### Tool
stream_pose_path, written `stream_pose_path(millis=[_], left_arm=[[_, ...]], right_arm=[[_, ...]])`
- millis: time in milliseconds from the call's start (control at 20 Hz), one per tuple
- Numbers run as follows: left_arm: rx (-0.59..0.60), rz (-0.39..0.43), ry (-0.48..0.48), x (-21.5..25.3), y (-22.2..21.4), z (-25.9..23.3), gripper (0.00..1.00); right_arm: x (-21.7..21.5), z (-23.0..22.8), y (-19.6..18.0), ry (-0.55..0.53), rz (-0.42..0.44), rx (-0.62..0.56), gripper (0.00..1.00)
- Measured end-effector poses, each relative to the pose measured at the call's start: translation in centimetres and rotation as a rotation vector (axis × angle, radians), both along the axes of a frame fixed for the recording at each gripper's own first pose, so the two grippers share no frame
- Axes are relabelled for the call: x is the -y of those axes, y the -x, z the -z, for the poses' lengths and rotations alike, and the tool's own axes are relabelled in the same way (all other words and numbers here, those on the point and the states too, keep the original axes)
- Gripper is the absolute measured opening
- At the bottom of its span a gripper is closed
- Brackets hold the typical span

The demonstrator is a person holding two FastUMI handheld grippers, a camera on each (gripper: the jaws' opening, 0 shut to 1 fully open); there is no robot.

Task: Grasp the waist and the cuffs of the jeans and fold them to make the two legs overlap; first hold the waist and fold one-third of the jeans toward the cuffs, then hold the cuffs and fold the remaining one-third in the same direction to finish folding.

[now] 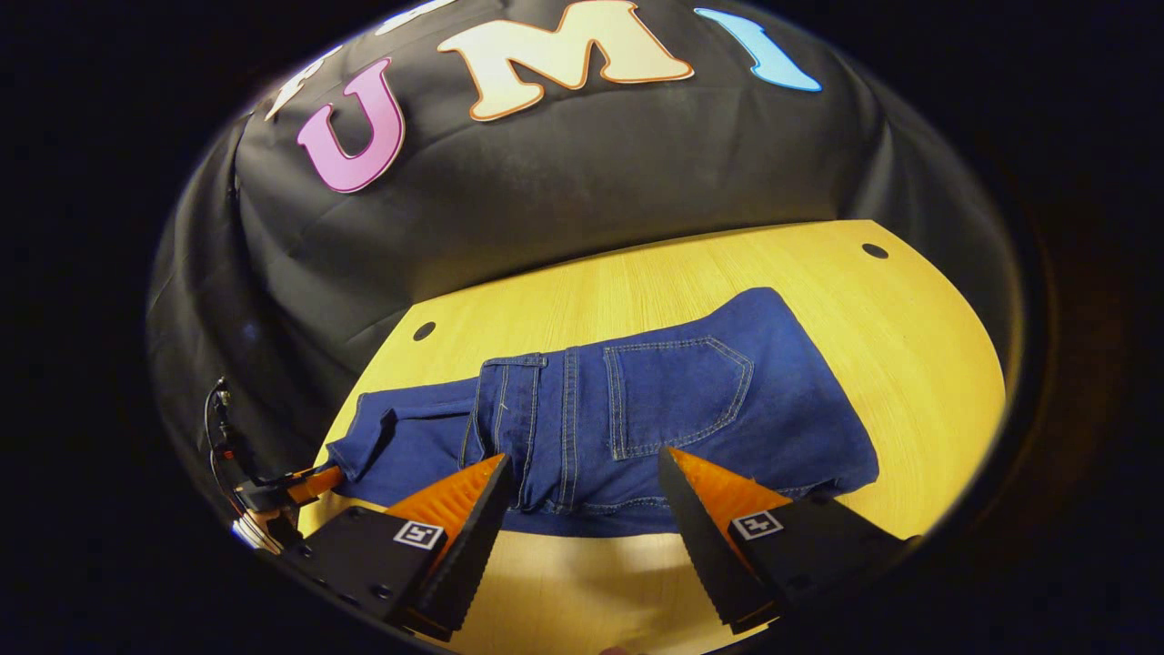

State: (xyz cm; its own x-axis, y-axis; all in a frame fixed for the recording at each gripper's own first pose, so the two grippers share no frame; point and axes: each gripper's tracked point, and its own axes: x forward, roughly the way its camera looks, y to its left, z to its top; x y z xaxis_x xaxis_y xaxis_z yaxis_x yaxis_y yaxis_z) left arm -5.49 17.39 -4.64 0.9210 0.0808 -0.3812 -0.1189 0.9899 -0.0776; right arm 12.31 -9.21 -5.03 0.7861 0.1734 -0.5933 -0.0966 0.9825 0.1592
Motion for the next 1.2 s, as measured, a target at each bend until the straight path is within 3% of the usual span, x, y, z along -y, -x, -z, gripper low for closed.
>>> stream_pose_path(millis=[100,150,250,350,400,500,550,600,650,700,800,1200], left_arm=[[0.014,-0.022,0.023,0.3,-0.3,-0.1,0.21],[0.015,-0.027,0.029,0.3,-0.2,0.1,0.16],[0.009,-0.058,0.049,0.3,-0.4,0.1,0.07],[0.002,-0.060,0.048,0.2,-0.3,0.1,0.05],[-0.005,-0.059,0.064,0.2,-0.2,0.0,0.04],[-0.011,-0.059,0.142,0.5,-0.3,-0.5,0.02],[-0.009,-0.062,0.185,0.4,-0.1,-0.7,0.01],[-0.009,-0.066,0.233,0.4,0.1,-1.4,0.00],[-0.002,-0.068,0.279,0.5,0.1,-1.9,0.00],[0.010,-0.066,0.316,0.8,0.3,-2.7,0.00],[0.037,-0.046,0.367,1.6,0.4,-4.7,0.00],[0.134,0.048,0.407,11.5,0.0,-12.5,0.00]], right_arm=[[0.0,-0.3,0.0,-0.005,-0.001,0.006,0.98],[0.0,-0.4,0.0,-0.002,0.000,0.011,0.94],[0.2,-0.7,0.2,0.007,-0.001,0.016,0.98],[0.6,-1.2,0.6,0.019,0.003,0.025,0.94],[0.8,-1.5,1.0,0.022,0.006,0.030,0.98],[1.5,-2.2,1.5,0.024,0.018,0.041,0.94],[2.0,-2.5,1.7,0.025,0.028,0.047,0.98],[2.6,-2.9,1.9,0.025,0.039,0.055,0.94],[3.2,-3.3,2.3,0.023,0.052,0.064,0.98],[3.8,-3.6,2.6,0.021,0.066,0.071,0.94],[5.1,-4.2,3.1,0.014,0.088,0.081,0.98],[12.2,-6.3,4.2,-0.028,0.108,0.097,0.98]])
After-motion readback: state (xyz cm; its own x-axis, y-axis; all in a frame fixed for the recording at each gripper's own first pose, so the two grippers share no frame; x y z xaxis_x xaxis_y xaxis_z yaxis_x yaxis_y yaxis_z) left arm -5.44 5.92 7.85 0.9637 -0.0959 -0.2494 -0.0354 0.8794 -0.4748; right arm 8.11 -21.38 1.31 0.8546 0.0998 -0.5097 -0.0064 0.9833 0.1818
